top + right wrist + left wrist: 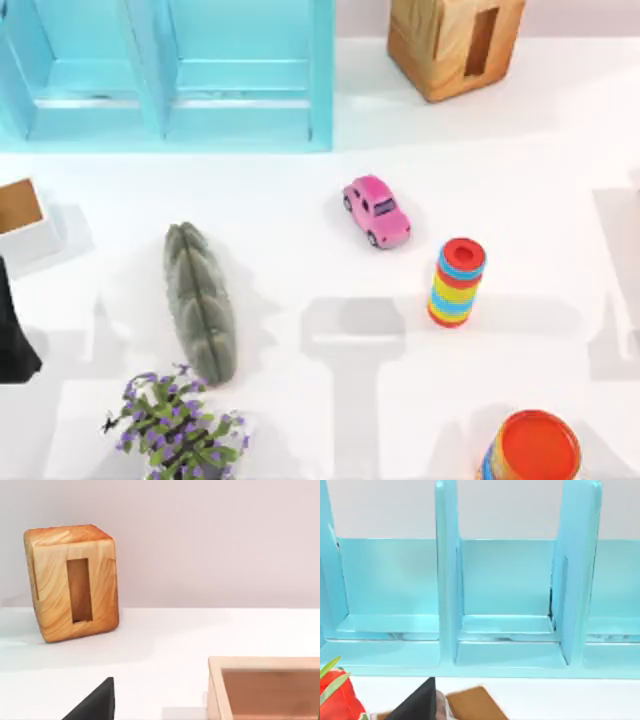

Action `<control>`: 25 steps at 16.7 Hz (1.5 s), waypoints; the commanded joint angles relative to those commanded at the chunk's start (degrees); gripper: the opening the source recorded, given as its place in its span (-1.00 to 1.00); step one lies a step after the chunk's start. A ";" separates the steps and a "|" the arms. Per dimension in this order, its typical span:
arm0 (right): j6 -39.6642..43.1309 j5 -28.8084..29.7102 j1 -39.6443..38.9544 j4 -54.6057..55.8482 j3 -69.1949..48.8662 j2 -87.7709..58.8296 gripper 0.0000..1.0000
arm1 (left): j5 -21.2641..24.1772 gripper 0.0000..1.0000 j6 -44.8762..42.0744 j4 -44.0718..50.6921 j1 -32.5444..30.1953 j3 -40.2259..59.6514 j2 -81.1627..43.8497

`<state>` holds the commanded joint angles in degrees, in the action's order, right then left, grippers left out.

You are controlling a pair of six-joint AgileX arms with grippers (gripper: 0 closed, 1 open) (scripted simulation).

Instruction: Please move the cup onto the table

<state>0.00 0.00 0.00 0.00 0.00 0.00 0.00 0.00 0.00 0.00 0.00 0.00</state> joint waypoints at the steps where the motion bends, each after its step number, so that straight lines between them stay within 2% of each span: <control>1: 0.00 0.00 0.00 0.00 -0.02 0.01 1.00 | 0.00 1.00 0.00 0.00 0.00 0.00 0.00; 4: 1.10 0.06 1.19 -1.89 -1.90 -1.91 1.00 | 0.00 1.00 0.00 0.00 0.00 0.00 0.00; 7: 4.90 0.11 5.08 -8.92 -8.82 -9.24 1.00 | 0.00 1.00 0.00 0.00 0.00 0.00 0.00; 20: 31.22 0.16 32.09 -60.25 -58.85 -73.29 1.00 | 0.00 1.00 0.00 0.00 0.00 0.00 0.00; 25: 37.27 0.12 37.95 -71.80 -69.69 -86.81 1.00 | 0.00 1.00 0.00 0.00 0.00 0.00 0.00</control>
<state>37.27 0.12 37.95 -71.80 -69.69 -86.81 0.00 0.00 0.00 0.00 0.00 0.00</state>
